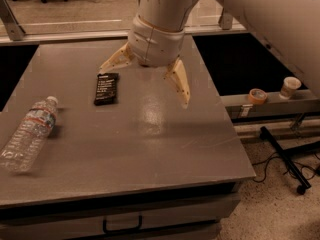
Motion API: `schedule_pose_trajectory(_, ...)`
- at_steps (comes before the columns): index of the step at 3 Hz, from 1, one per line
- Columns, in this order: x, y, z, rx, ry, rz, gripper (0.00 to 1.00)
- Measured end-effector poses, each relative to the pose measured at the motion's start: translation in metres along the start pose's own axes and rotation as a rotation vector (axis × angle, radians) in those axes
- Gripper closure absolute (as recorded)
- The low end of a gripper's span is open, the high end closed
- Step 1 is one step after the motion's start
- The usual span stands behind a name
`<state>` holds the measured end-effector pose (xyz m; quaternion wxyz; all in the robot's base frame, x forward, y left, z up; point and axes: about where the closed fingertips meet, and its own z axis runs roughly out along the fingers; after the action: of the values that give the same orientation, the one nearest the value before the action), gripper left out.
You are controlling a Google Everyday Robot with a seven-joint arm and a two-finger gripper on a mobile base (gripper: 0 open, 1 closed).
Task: Pick rxbar chocolate
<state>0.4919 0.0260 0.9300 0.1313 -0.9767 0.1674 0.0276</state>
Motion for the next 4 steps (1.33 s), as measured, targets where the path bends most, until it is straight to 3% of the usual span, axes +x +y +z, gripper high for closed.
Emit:
schedule_pose_trajectory(1, -0.02, -0.036, 0.028, -0.031, -0.015, -0.292, 0.0)
schedule_pose_trajectory(2, -0.021, -0.063, 0.054, -0.07, 0.069, -0.478, 0.0)
schedule_pose_trajectory(3, 0.002, -0.093, 0.072, -0.093, 0.167, -0.513, 0.0)
schedule_pose_trajectory(4, 0.026, -0.127, 0.086, -0.094, 0.212, -0.482, 0.0)
